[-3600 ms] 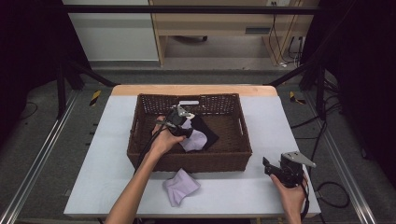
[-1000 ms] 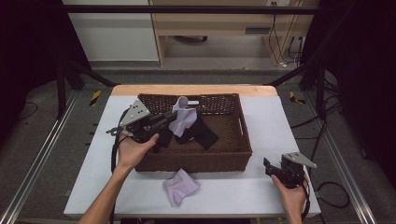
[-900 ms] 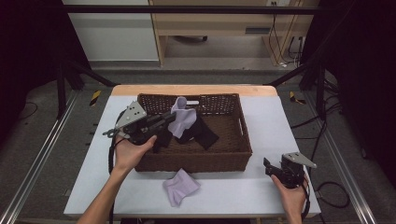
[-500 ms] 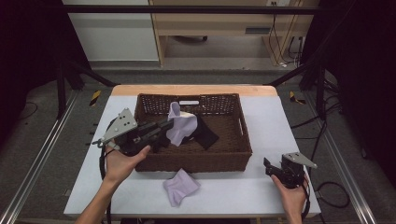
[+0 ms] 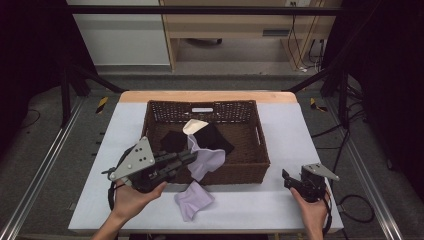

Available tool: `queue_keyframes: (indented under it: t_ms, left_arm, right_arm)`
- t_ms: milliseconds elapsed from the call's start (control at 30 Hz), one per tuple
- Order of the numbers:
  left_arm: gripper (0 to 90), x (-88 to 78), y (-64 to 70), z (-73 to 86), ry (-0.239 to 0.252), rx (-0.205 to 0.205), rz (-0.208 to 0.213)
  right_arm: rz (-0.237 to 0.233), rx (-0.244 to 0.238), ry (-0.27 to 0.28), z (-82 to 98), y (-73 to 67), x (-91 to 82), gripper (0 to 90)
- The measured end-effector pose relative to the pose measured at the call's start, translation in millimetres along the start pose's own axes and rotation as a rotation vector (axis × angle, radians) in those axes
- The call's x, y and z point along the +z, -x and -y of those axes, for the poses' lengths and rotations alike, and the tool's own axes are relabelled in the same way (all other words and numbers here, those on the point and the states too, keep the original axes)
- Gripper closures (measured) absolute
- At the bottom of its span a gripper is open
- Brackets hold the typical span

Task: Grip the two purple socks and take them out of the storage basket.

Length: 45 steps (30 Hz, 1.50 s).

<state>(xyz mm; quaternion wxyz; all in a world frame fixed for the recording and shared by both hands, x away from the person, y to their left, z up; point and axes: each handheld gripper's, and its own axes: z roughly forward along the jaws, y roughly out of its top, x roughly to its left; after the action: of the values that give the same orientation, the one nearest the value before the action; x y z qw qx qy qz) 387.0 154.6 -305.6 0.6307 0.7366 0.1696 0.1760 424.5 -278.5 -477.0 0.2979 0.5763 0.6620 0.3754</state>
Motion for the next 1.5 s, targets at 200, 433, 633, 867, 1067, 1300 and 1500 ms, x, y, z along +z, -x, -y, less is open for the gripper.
queue_keyframes:
  t_ms: [200,433,633,867,1067,1300,1500]
  left_arm:
    - [86.6,2.1,8.5,12.8,-0.036,-0.01,0.03]
    - [86.5,3.5,23.9,40.3,-0.129,-0.013,0.073]
    - [86.5,6.3,29.6,61.9,-0.196,-0.022,0.088]
    - [86.6,12.1,24.5,92.0,-0.257,-0.075,0.09]
    - [86.5,20.8,19.5,109.0,-0.303,-0.089,0.075]
    - [85.4,32.7,9.5,139.0,-0.382,-0.129,0.058]
    - [78.9,41.2,4.8,153.8,-0.437,-0.12,0.051]
  right_arm:
    - [-0.001,0.002,0.0,0.2,0.4,-0.3,27.9]
    - [-0.001,0.002,-0.002,0.4,-0.3,-0.1,27.9]
    - [0.001,-0.001,-0.003,0.9,-0.3,0.2,28.0]
    - [0.001,-0.006,-0.01,1.3,-1.2,1.0,27.9]
    - [-0.003,-0.009,-0.011,1.1,-3.1,1.7,28.0]
    - [-0.006,-0.019,-0.021,1.3,-4.9,3.4,27.7]
    - [-0.012,-0.02,-0.038,2.0,-6.6,5.7,27.4]
